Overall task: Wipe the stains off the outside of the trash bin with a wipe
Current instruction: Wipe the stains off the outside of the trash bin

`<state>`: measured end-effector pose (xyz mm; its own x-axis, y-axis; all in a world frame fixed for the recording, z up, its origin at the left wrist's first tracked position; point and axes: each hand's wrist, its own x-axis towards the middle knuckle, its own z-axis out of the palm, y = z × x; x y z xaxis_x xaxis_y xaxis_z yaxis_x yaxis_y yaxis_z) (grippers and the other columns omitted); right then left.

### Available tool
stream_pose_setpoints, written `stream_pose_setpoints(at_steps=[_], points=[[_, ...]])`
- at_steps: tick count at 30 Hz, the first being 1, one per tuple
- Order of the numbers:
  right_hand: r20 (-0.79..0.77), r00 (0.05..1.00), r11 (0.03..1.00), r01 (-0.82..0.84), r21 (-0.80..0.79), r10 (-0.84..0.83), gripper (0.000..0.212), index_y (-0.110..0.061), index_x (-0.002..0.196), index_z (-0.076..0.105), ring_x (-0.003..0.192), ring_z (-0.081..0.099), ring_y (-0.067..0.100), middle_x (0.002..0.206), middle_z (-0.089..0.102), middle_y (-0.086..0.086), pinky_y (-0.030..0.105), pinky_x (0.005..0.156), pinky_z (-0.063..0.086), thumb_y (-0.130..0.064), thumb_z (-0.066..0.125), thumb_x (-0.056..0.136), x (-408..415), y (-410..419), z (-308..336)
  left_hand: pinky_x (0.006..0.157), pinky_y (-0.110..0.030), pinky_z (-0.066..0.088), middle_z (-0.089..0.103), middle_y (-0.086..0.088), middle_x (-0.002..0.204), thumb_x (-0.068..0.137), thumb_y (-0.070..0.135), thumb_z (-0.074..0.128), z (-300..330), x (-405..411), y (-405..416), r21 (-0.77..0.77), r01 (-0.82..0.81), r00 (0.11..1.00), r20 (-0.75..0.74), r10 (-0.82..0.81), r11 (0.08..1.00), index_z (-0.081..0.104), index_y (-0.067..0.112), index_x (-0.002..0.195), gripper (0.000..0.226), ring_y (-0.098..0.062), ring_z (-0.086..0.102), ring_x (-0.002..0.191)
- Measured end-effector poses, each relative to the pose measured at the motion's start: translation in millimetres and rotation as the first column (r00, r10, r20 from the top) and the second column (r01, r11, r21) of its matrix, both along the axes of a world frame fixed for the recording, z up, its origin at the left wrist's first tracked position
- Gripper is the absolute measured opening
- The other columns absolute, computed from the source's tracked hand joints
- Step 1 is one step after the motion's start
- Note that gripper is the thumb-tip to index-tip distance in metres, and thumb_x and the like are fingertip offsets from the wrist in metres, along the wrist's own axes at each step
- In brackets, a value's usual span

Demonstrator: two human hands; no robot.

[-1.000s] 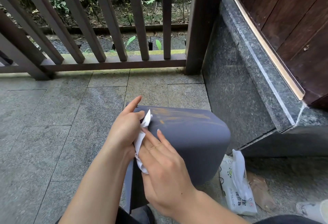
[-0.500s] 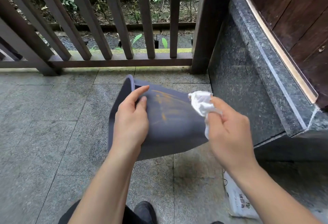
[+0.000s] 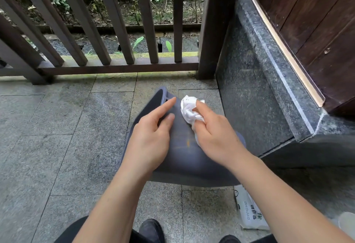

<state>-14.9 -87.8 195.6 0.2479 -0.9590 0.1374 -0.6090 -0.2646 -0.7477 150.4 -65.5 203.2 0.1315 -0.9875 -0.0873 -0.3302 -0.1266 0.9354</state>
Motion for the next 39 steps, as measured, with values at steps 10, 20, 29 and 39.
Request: stream_pose_setpoints(at_steps=[10, 20, 29, 39], points=[[-0.266, 0.939, 0.951, -0.267, -0.154, 0.220, 0.045, -0.007, 0.129, 0.050, 0.144, 0.032, 0.021, 0.140, 0.051, 0.007, 0.049, 0.122, 0.014, -0.013, 0.042, 0.086, 30.2, 41.0, -6.2, 0.074, -0.003, 0.046, 0.072, 0.039, 0.089, 0.105, 0.018, 0.054, 3.4, 10.8, -5.5, 0.018, -0.094, 0.984, -0.153, 0.095, 0.995, 0.069, 0.030, 0.129, 0.030, 0.021, 0.064, 0.086], [-0.067, 0.969, 0.953, -0.247, -0.177, 0.239, 0.060, -0.021, 0.129, 0.057, 0.151, 0.022, 0.024, 0.159, 0.030, 0.016, 0.041, 0.123, 0.017, -0.002, 0.033, 0.077, 34.9, 61.1, -9.2, 0.087, -0.010, 0.046, 0.069, 0.037, 0.109, 0.103, 0.026, 0.056, 5.6, 31.0, -5.0, -0.023, -0.103, 0.990, -0.097, 0.101, 0.994, 0.070, 0.038, 0.126, 0.029, 0.018, 0.062, 0.103], [0.444, 0.781, 0.892, 0.437, 0.114, -0.440, 0.040, -0.022, 0.108, 0.072, 0.080, 0.064, 0.007, 0.085, 0.073, -0.010, 0.025, 0.075, 0.050, -0.001, 0.044, 0.089, -6.9, -4.6, 9.2, 0.068, 0.001, 0.037, 0.066, 0.040, 0.080, 0.104, 0.027, 0.056, 4.2, 20.5, -4.9, -0.015, -0.112, 0.986, -0.123, 0.110, 0.994, 0.071, 0.037, 0.126, 0.028, 0.022, 0.055, 0.073], [0.299, 0.926, 0.973, 0.215, 0.085, -0.231, 0.009, -0.016, 0.090, 0.071, 0.072, 0.056, 0.002, 0.077, 0.066, -0.011, 0.026, 0.070, 0.043, -0.022, 0.066, 0.085, 0.5, -12.5, 0.9, 0.094, -0.015, 0.048, 0.075, 0.027, 0.113, 0.103, 0.023, 0.057, 7.8, -1.2, 0.6, 0.008, 0.020, 0.983, -0.180, -0.019, 1.000, 0.073, 0.040, 0.120, 0.029, 0.010, 0.065, 0.109]])
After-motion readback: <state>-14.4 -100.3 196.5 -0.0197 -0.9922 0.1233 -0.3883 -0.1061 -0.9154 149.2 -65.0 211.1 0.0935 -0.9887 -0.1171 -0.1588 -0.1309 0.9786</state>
